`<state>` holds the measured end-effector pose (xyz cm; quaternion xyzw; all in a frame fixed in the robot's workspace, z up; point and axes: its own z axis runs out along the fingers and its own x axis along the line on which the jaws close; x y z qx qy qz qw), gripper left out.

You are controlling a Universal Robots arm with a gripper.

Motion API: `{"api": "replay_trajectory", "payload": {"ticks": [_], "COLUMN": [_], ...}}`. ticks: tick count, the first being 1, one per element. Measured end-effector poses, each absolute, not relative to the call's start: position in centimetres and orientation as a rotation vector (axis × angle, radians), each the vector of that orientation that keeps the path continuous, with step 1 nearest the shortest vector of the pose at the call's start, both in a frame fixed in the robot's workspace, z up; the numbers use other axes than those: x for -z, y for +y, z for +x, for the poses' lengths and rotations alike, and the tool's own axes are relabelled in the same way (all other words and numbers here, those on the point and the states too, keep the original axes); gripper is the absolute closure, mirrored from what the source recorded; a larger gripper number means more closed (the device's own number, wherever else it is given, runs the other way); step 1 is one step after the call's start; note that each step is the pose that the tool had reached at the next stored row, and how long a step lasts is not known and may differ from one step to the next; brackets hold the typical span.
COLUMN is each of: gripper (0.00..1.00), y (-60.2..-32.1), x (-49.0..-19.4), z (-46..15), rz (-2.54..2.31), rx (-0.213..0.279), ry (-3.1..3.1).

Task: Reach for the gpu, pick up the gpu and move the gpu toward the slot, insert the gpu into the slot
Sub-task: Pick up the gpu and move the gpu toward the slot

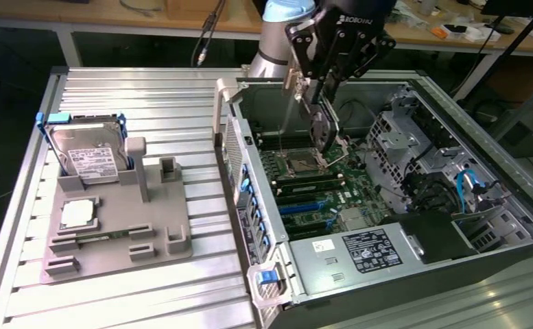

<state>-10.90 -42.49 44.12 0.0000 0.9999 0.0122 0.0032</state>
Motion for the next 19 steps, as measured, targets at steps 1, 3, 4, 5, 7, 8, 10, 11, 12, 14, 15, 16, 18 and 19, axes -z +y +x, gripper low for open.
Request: {"api": "replay_trajectory", "payload": {"ticks": [1, 3, 4, 5, 7, 8, 10, 11, 12, 14, 15, 16, 18, 19], "gripper": [0.73, 0.73, 0.73, 0.73, 0.73, 0.73, 0.73, 0.73, 0.73, 0.73, 0.73, 0.73, 0.73, 0.73], "y": [-42.5, -42.5, -42.5, -42.5, -42.5, -42.5, -42.5, -42.5, -42.5, -42.5, -42.5, -42.5, -42.5, -42.5], "x": [-44.1, -44.0, -44.0, -44.0, -43.9, -43.9, -43.8, -43.7, -43.7, -43.6, -43.5, -43.5, -43.4, -43.4], "z": [-10.5, -9.6, -9.1, -8.7, -7.7, -7.3, -6.5, -6.1, -5.9, -5.3, -5.1, -4.8, -4.4, -4.4], "rz": [0.0, -0.001, -0.001, -0.002, -0.003, -0.003, -0.004, -0.005, -0.005, -0.005, -0.006, -0.006, -0.006, -0.007], "rx": [-0.038, -0.038, -0.038, -0.038, -0.038, -0.038, -0.038, -0.038, -0.038, -0.038, -0.038, -0.038, -0.038, -0.038], "ry": [3.135, 3.135, 3.135, 3.135, 3.135, 3.135, 3.135, 3.135, 3.135, 3.135, 3.135, 3.135, 3.134, 3.134]}}
